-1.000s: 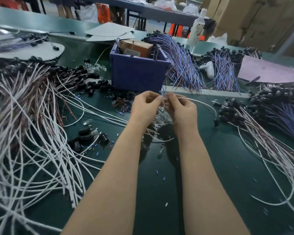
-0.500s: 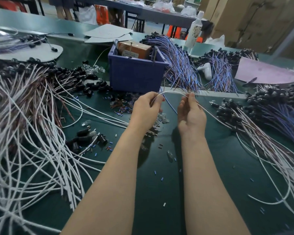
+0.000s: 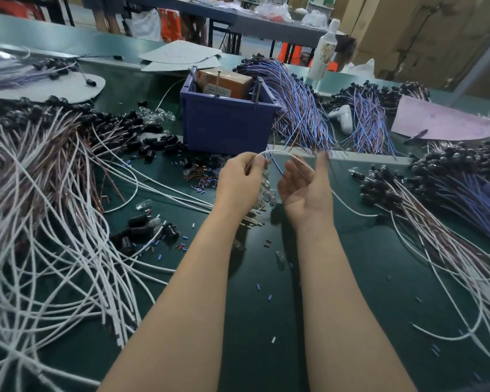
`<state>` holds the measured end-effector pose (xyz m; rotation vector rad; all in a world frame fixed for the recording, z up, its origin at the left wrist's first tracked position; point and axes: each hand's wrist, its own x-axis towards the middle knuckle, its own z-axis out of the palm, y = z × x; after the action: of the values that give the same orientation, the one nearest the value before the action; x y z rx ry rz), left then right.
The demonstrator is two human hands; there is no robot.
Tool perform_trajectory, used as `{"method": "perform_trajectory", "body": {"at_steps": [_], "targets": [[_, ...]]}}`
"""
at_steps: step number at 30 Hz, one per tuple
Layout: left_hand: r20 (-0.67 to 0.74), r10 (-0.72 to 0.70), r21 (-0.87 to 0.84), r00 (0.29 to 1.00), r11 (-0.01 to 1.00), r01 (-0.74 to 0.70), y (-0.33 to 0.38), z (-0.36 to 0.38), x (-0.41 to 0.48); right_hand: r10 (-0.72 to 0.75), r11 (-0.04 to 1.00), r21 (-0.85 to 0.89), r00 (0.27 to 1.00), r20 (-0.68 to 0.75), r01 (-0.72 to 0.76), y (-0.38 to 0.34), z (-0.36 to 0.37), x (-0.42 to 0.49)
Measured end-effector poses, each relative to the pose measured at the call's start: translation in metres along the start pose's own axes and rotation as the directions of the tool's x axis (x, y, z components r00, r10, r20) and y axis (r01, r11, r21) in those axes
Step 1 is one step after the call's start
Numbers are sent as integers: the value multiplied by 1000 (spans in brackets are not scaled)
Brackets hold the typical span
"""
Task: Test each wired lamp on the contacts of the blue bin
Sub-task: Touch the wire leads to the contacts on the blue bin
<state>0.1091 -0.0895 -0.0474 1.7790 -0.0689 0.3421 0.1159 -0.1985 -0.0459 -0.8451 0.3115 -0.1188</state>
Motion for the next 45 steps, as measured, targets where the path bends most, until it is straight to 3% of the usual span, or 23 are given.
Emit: {"method": "perform_trajectory", "body": {"at_steps": [4,8,14,16,20,23,25,29,31,36,42,45], "targets": [[-103,-28,-50,994,998,23,-3,-2,1,57,988,145,998,1,-57,-4,-4,-1],[-153,-141,-206,978,973,108,-3,-3,5,72,977,195,996,60,-83,-3,-2,-3],[-108,-271,-470,956,861,191,-1,-8,4,55,974,216,994,89,-73,-2,0,-3],[-46,-330,-608,943,758,236,2,-11,4,11,972,234,999,38,-20,-2,1,-2],[82,-414,-892,907,376,252,6,-21,7,-11,952,307,1000,-11,13,-3,1,-3],[128,-414,-938,901,246,246,7,-23,8,4,938,348,1000,-3,-3,-4,0,-4],[152,-393,-923,907,271,272,9,-21,7,23,938,346,1000,3,-22,-3,1,-5],[190,-344,-811,919,472,344,9,-16,4,97,936,334,993,63,-113,0,3,-6],[191,-339,-794,921,498,348,9,-16,4,136,922,354,987,90,-160,0,3,-6],[129,-382,-850,915,433,300,6,-19,6,113,911,394,993,35,-117,0,0,-3],[88,-435,-960,896,203,193,3,-24,9,20,991,130,1000,-24,-17,6,3,0],[85,-439,-909,894,334,250,5,-20,9,9,1000,8,1000,22,-9,8,5,-2]]}}
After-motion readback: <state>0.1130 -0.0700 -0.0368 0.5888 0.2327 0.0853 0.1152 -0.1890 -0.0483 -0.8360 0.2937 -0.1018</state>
